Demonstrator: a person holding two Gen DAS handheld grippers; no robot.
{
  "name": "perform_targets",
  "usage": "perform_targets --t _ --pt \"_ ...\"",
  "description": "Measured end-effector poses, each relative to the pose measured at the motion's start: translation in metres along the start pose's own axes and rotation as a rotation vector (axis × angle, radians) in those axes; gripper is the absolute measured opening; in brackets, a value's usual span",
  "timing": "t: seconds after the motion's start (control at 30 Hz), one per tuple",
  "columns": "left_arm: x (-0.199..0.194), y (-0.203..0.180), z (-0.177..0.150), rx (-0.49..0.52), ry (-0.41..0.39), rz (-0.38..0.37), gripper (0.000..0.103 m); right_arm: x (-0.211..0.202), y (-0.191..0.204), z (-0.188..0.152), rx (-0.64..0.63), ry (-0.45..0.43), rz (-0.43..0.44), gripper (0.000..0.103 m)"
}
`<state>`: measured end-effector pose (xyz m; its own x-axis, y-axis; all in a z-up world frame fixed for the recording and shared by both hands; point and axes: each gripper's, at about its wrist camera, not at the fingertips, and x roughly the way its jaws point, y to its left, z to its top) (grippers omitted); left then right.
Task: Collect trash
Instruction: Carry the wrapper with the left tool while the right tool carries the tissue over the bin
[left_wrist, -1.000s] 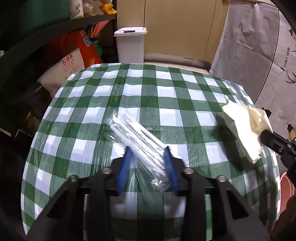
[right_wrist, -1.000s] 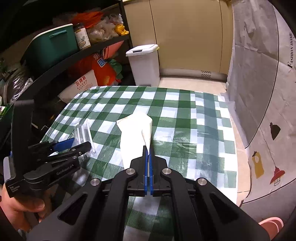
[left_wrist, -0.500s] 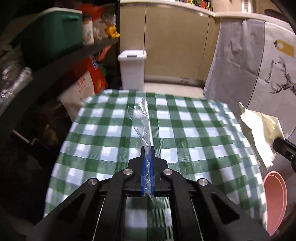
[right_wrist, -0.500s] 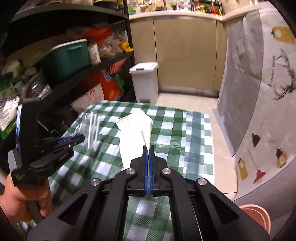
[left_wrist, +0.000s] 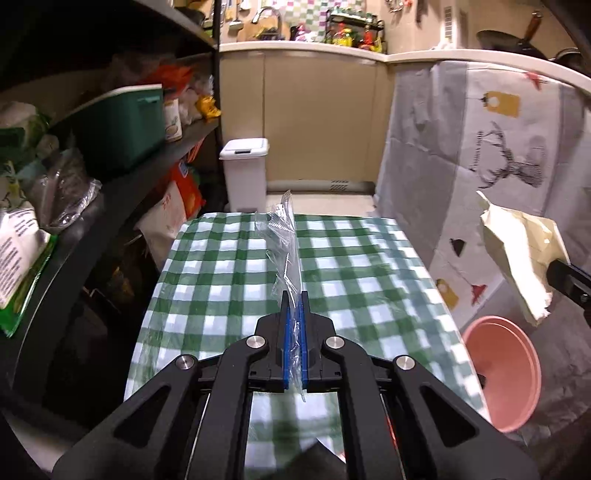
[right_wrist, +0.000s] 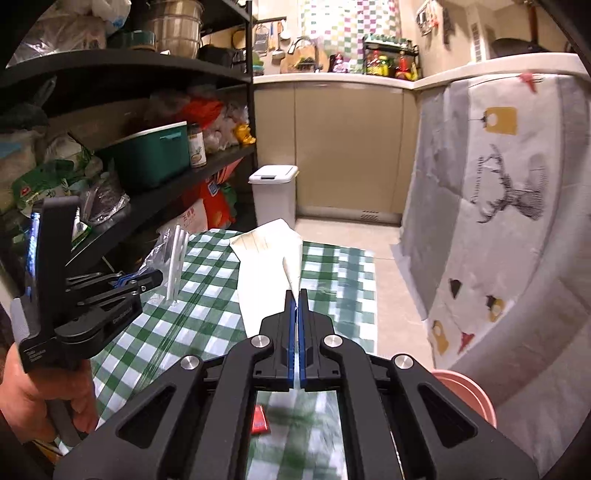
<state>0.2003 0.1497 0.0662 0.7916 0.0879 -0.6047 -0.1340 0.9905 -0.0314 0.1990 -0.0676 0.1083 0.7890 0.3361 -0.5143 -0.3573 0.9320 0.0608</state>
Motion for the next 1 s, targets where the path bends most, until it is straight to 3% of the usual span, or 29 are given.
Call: perform_targets --t 0.17,0.5,1.0 --pt "-0.033 -0.020 -0.015 0.009 -0.015 -0.050 0.004 -0.028 -0.009 -0.016 0.025 0.008 -0.042 0.002" --pt "-0.062 -0.063 -0.036 0.022 -0.042 -0.136 0.004 -0.067 -0.036 -0.041 0.072 -0.003 -0.123 0.002" --pt "-0.068 -0.127 -0.046 0.129 -0.086 -0.204 0.004 -0.063 -0.090 -0.076 0.150 0.038 -0.226 0.002"
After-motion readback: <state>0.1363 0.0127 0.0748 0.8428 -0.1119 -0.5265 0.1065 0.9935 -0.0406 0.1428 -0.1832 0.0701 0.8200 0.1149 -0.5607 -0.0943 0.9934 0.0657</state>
